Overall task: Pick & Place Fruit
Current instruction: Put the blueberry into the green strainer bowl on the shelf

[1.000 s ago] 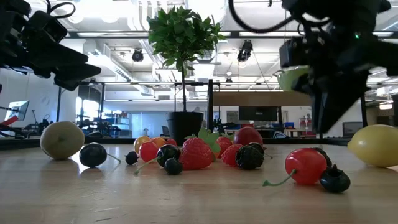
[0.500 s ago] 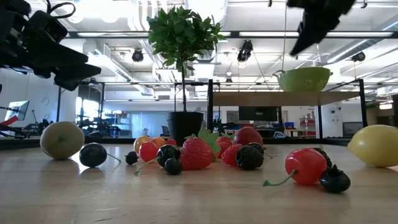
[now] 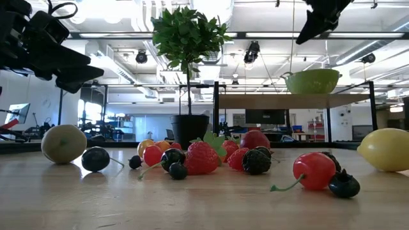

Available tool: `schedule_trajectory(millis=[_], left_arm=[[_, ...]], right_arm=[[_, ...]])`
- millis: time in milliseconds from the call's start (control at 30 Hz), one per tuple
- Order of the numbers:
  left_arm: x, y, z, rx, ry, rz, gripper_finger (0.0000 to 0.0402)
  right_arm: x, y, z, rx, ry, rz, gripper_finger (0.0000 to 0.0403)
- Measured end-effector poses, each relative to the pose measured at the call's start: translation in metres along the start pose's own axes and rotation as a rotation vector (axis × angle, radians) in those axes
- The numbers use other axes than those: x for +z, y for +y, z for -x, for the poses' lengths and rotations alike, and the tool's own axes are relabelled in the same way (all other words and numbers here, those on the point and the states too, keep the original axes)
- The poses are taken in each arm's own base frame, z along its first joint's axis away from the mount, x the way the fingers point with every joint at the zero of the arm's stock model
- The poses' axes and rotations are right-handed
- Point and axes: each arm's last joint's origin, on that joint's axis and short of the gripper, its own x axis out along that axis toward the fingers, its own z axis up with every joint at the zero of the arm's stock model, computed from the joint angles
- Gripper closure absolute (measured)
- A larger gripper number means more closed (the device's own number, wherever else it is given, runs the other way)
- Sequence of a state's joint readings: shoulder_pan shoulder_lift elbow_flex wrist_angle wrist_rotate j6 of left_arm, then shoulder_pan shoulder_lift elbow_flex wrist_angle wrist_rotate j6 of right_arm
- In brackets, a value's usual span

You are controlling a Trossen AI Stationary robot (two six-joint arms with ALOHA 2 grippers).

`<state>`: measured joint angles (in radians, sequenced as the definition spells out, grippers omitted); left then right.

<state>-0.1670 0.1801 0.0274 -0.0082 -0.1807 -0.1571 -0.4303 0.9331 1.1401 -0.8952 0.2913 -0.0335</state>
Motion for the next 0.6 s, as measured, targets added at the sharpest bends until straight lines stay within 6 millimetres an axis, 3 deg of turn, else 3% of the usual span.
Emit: schedule_trajectory(millis=[267,600], left_arm=[[0.0,0.0,0.0,0.0,0.0,0.0,0.0172],[0.0,0.0,0.0,0.0,0.0,0.0,0.0172]], right_arm=[[0.005,-0.03,-0.021,-0.13,0.147,-0.037,0.0351],[-0.005,-0.059,-0.054,-0.191,0.433,-0.097,0.0351]])
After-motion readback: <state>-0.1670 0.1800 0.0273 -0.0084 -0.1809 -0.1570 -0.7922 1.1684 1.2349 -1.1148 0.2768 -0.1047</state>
